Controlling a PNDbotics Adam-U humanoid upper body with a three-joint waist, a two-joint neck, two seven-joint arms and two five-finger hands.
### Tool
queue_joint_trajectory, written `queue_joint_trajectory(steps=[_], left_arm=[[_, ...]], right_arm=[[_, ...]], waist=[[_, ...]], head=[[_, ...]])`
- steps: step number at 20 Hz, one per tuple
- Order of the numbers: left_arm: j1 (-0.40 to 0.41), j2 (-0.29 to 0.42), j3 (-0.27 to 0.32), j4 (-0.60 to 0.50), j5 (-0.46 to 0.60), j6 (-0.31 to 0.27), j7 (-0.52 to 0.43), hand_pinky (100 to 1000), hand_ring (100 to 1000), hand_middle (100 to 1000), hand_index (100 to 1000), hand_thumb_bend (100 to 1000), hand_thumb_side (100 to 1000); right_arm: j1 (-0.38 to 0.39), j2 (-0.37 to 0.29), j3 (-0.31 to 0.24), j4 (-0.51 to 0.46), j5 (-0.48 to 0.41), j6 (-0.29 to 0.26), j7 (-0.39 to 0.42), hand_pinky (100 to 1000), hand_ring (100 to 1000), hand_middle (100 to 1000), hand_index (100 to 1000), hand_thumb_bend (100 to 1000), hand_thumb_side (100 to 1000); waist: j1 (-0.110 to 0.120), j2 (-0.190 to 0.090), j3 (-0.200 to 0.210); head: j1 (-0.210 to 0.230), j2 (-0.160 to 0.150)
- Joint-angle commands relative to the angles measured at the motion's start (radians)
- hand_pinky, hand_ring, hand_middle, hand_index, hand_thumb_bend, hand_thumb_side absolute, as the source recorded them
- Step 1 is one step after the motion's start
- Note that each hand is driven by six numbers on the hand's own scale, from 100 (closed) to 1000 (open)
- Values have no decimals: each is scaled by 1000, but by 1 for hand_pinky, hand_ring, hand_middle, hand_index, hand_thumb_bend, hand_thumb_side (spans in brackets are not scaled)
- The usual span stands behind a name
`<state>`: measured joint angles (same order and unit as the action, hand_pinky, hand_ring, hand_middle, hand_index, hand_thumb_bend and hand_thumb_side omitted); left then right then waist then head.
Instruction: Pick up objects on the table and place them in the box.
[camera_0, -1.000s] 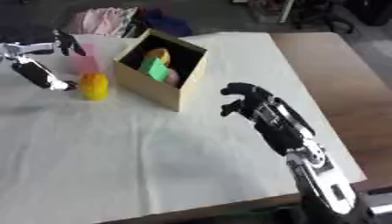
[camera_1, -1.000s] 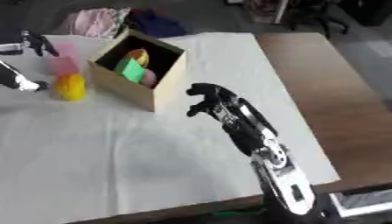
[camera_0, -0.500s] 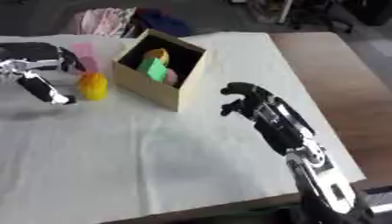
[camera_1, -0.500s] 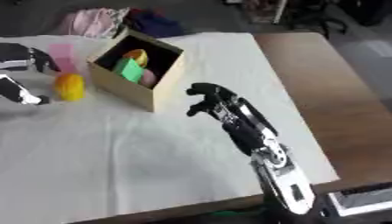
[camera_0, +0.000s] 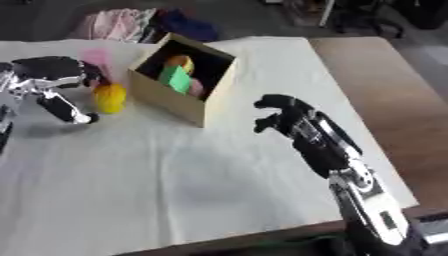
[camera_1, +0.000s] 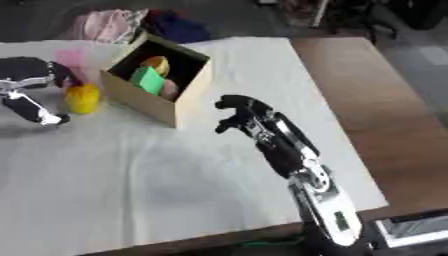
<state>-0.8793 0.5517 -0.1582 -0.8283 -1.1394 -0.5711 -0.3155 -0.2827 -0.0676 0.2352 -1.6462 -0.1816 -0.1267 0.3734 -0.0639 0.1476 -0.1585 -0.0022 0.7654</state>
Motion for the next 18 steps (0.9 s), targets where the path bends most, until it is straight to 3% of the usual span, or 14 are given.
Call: queue_joint_trajectory(steps=[1, 9, 13, 18], left_arm=[[-12, 6, 12, 9, -45, 18, 64, 784, 701, 787, 887, 440, 400], [-11, 2, 24, 31, -94, 69, 214, 775, 680, 771, 871, 421, 365], [-5, -6, 22, 49, -96, 55, 229, 729, 601, 669, 789, 357, 353], [-4, -8, 23, 56, -99, 47, 235, 729, 601, 669, 789, 357, 353]], right_arm=[[-16, -8, -1, -12, 0, -2, 3, 840, 632, 790, 847, 100, 685], [-16, -7, -1, -12, 0, -2, 2, 839, 631, 790, 847, 100, 685], [-17, -7, -2, -12, 1, -2, 0, 839, 631, 789, 847, 100, 685], [-17, -7, -2, -12, 1, -2, 0, 839, 631, 789, 847, 100, 685]], waist=[[-1, -17, -2], [-1, -16, -3], [-2, -16, -4], [-2, -16, -4]], head=[[-1, 5], [-2, 5], [-2, 5], [-2, 5]])
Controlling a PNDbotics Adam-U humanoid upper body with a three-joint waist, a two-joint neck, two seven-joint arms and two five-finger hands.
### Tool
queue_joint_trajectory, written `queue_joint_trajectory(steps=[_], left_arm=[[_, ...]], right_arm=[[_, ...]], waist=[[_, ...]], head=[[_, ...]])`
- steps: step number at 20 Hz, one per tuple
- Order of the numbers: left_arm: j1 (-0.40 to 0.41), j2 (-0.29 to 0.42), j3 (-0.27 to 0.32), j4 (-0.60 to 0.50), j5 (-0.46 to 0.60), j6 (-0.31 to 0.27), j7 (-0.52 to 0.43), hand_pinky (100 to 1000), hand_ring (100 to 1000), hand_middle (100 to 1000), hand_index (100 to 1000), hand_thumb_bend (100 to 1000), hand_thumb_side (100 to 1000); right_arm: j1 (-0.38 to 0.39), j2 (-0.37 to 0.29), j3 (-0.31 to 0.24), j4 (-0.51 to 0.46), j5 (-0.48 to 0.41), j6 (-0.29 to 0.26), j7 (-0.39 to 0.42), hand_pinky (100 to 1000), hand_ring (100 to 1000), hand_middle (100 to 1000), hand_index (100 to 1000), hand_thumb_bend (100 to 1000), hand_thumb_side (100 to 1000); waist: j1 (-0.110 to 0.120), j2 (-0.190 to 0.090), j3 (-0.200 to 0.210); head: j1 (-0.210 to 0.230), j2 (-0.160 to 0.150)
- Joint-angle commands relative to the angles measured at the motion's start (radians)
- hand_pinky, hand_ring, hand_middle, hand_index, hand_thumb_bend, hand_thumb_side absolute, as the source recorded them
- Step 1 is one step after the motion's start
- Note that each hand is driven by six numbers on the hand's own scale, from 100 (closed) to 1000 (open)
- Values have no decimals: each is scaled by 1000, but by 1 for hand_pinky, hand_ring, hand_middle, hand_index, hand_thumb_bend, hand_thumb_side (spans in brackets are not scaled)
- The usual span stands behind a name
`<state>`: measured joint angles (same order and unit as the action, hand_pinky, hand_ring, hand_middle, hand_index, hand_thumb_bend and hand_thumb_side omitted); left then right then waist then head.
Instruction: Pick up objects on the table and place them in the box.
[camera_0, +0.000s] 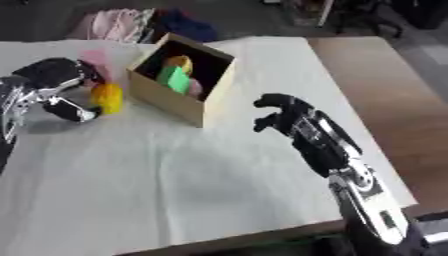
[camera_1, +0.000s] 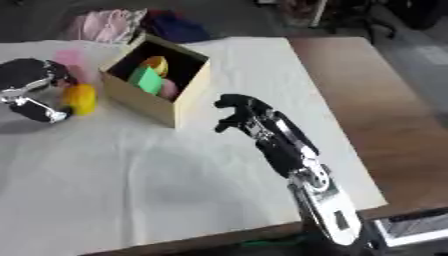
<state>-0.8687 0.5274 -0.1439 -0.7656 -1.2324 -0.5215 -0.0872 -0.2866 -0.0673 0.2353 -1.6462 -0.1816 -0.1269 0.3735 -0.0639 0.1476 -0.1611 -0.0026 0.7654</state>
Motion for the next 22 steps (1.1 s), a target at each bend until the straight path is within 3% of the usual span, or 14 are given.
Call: queue_joint_trajectory(steps=[1, 9, 16, 22], left_arm=[[-14, 16, 9, -7, -6, -3, 8, 675, 494, 517, 651, 188, 293], [-23, 55, 16, -59, 121, -68, -8, 647, 442, 447, 557, 100, 254], [-64, 113, 28, -163, 248, -64, -33, 650, 432, 435, 545, 103, 213], [-116, 79, 14, -204, 324, -33, -6, 665, 448, 456, 580, 184, 181]], right_arm=[[-13, -7, -2, -12, 1, -2, 0, 839, 631, 790, 847, 100, 685], [-12, -8, -5, -12, 2, -2, -3, 839, 631, 790, 847, 100, 685], [-10, -10, -5, -11, 3, -2, -4, 839, 631, 790, 847, 100, 686], [-10, -4, 2, -10, 2, 0, 3, 839, 631, 791, 847, 100, 686]], waist=[[-2, -16, -2], [1, -18, 3], [4, -21, 7], [2, -24, -6]], head=[[-2, 5], [-8, 5], [-13, 5], [1, 5]])
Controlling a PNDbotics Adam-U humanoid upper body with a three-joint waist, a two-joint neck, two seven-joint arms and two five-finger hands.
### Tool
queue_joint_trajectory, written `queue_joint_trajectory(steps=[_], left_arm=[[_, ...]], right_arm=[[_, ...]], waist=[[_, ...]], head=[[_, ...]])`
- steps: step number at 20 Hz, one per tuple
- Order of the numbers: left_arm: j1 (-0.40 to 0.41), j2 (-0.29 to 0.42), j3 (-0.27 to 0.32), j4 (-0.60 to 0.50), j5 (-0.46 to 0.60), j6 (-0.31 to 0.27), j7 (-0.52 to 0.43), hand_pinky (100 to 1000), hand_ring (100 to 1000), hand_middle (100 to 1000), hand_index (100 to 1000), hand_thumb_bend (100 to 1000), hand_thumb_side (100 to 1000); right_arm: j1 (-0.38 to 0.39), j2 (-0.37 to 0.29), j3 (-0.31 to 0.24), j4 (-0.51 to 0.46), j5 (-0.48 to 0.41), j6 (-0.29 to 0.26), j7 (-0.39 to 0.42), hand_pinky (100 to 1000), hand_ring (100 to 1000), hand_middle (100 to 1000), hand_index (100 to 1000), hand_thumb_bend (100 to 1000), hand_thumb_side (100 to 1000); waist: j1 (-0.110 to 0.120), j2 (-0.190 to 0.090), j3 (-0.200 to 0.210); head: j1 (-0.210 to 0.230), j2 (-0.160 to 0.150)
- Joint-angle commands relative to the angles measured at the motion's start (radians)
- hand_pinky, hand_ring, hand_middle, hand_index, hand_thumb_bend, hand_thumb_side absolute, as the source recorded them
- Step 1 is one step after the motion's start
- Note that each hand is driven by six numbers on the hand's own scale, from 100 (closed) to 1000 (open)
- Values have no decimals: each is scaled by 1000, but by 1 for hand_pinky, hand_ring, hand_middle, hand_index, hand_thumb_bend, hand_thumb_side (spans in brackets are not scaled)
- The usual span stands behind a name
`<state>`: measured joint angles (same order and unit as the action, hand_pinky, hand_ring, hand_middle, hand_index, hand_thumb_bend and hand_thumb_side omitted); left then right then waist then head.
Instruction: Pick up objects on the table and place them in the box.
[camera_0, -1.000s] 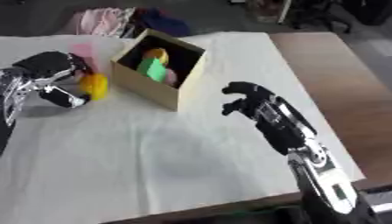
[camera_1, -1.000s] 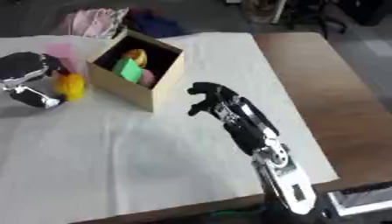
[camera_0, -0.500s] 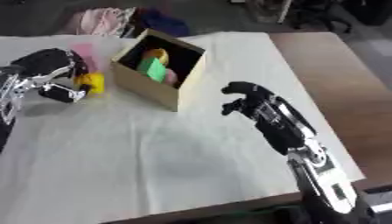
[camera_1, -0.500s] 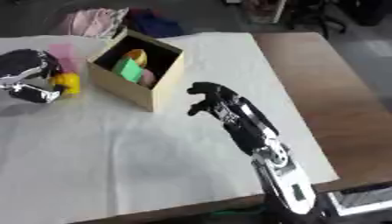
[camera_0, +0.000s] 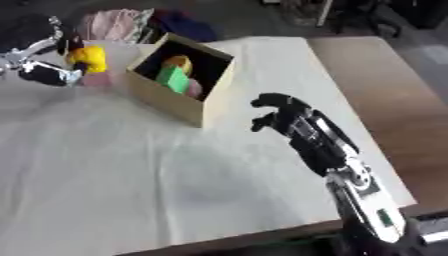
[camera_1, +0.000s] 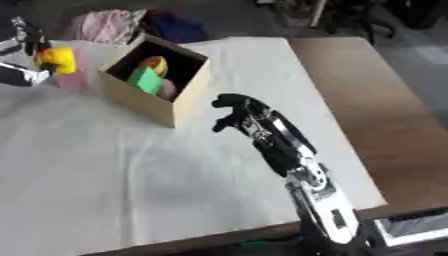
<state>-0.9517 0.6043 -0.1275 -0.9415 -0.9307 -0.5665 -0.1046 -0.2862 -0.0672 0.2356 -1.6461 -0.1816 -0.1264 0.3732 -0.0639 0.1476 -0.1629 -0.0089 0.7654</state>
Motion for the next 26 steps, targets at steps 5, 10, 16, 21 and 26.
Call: queue_joint_trajectory(steps=[5, 10, 16, 21, 26], left_arm=[[-46, -61, -9, 6, -16, 20, 44, 678, 473, 485, 619, 165, 183], [-48, -109, -3, 62, -85, 35, 76, 709, 536, 577, 767, 154, 205], [-42, -133, 9, 104, -160, 60, 106, 753, 637, 777, 953, 282, 201], [-39, -115, 22, 109, -159, 82, 133, 766, 662, 794, 938, 252, 182], [-43, -70, 61, 116, -83, 112, 127, 768, 646, 772, 897, 100, 167]], right_arm=[[-16, 12, 11, -8, -2, 3, 12, 839, 632, 791, 847, 100, 689], [-23, 27, 18, -11, -7, 6, 19, 839, 632, 791, 847, 100, 690], [-25, 32, 19, -12, -9, 9, 22, 840, 632, 791, 847, 100, 691], [-25, 29, 17, -12, -8, 8, 20, 839, 632, 791, 847, 100, 690], [-24, 25, 12, -11, -6, 7, 15, 839, 632, 791, 847, 100, 690]], waist=[[-2, -18, -33], [-6, -7, -56], [-8, -4, -62], [-8, -5, -55], [-6, -4, -45]], head=[[34, 5], [50, 5], [50, 5], [42, 5], [28, 5]])
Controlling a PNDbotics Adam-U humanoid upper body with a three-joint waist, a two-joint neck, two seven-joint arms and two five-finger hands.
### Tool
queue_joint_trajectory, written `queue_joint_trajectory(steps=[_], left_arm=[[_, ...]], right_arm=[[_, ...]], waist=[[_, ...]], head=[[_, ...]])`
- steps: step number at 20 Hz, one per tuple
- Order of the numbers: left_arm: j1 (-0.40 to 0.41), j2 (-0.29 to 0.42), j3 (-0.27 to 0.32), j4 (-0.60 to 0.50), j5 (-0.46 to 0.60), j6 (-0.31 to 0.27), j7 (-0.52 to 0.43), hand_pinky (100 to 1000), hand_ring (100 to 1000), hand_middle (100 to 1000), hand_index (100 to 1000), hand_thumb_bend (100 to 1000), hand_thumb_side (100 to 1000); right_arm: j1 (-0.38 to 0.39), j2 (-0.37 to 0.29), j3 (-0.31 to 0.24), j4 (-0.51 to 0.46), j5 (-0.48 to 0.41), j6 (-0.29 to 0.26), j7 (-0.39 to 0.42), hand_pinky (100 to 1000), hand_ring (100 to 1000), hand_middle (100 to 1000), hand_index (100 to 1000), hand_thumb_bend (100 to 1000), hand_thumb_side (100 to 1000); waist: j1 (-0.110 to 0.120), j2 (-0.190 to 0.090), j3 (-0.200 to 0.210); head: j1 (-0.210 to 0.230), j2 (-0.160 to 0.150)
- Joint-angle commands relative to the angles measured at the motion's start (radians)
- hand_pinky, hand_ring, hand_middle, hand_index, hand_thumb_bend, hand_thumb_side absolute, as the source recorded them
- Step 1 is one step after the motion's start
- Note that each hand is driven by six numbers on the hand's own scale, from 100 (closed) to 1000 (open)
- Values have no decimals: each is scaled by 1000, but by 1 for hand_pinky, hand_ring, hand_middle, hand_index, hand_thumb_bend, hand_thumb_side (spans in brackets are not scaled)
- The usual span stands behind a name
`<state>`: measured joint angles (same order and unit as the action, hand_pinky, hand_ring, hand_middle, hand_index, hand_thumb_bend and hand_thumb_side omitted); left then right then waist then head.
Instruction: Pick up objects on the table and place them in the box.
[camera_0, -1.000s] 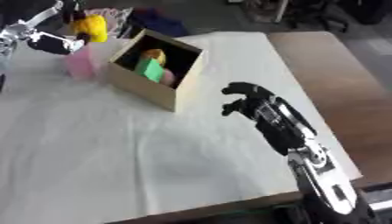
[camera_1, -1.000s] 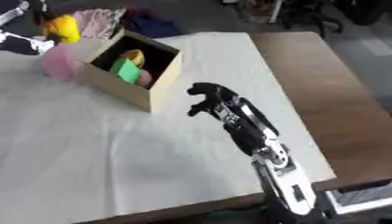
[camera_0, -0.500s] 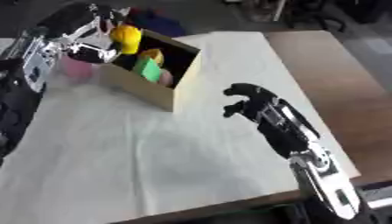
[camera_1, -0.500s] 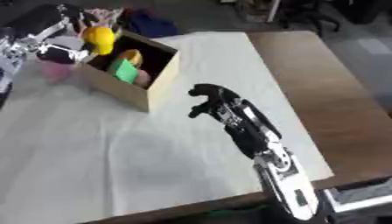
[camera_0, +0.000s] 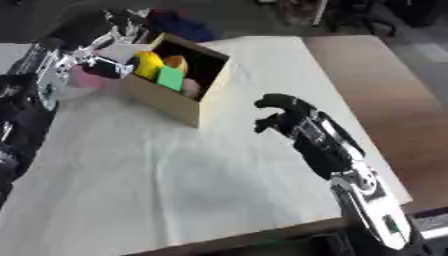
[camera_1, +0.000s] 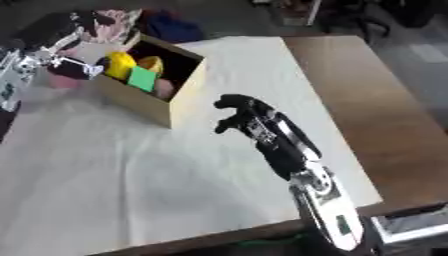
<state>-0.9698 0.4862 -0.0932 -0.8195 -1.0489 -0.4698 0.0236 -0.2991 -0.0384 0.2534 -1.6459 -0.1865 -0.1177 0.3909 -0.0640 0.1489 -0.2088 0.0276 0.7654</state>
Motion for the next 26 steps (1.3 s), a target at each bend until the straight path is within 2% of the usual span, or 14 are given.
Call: queue_joint_trajectory(steps=[1, 3, 4, 5, 7, 13, 20, 22, 26], left_arm=[[-27, 64, 36, -3, 51, 24, -10, 772, 653, 777, 900, 100, 171], [-28, 99, 35, 17, 71, 38, -35, 812, 722, 830, 921, 100, 205], [-29, 115, 32, 30, 70, 44, -50, 824, 745, 844, 932, 121, 112], [-30, 132, 31, 45, 62, 52, -65, 828, 754, 853, 937, 162, 224], [-31, 153, 40, 68, 36, 69, -96, 836, 769, 870, 951, 195, 236], [-23, 159, 104, 112, -25, 124, -154, 844, 787, 889, 959, 174, 228], [-16, 195, 123, 136, -1, 106, -186, 874, 824, 913, 966, 170, 230], [-12, 201, 126, 143, 4, 98, -209, 877, 832, 920, 972, 181, 271], [-1, 204, 126, 153, -3, 86, -257, 871, 830, 928, 981, 224, 414]], right_arm=[[-11, -5, -7, -11, 0, -2, -3, 839, 632, 791, 847, 100, 691], [-10, -8, -9, -11, 1, -3, -5, 839, 632, 791, 847, 100, 691], [-10, -8, -9, -11, 2, -3, -5, 839, 632, 791, 847, 100, 690], [-10, -9, -9, -11, 2, -3, -5, 839, 632, 791, 847, 100, 692], [-10, -9, -9, -10, 2, -3, -5, 839, 632, 791, 847, 100, 692], [-13, -4, -10, -11, 1, -3, -5, 839, 632, 791, 847, 100, 694], [-23, 5, -12, -13, 2, -2, -7, 840, 632, 791, 847, 100, 700], [-25, 6, -12, -14, 1, -2, -8, 840, 632, 791, 847, 100, 701], [-29, 8, -12, -16, 1, -1, -8, 840, 632, 791, 847, 100, 702]], waist=[[-6, -5, 3], [-3, -4, 6], [-3, -4, 7], [-2, -3, 7], [-2, -3, 8], [-8, 5, -1], [-10, 34, -30], [-11, 41, -34], [-12, 50, -39]], head=[[-11, 5], [-16, 5], [-17, 5], [-18, 5], [-20, 5], [-14, -6], [-1, -27], [0, -30], [-1, -34]])
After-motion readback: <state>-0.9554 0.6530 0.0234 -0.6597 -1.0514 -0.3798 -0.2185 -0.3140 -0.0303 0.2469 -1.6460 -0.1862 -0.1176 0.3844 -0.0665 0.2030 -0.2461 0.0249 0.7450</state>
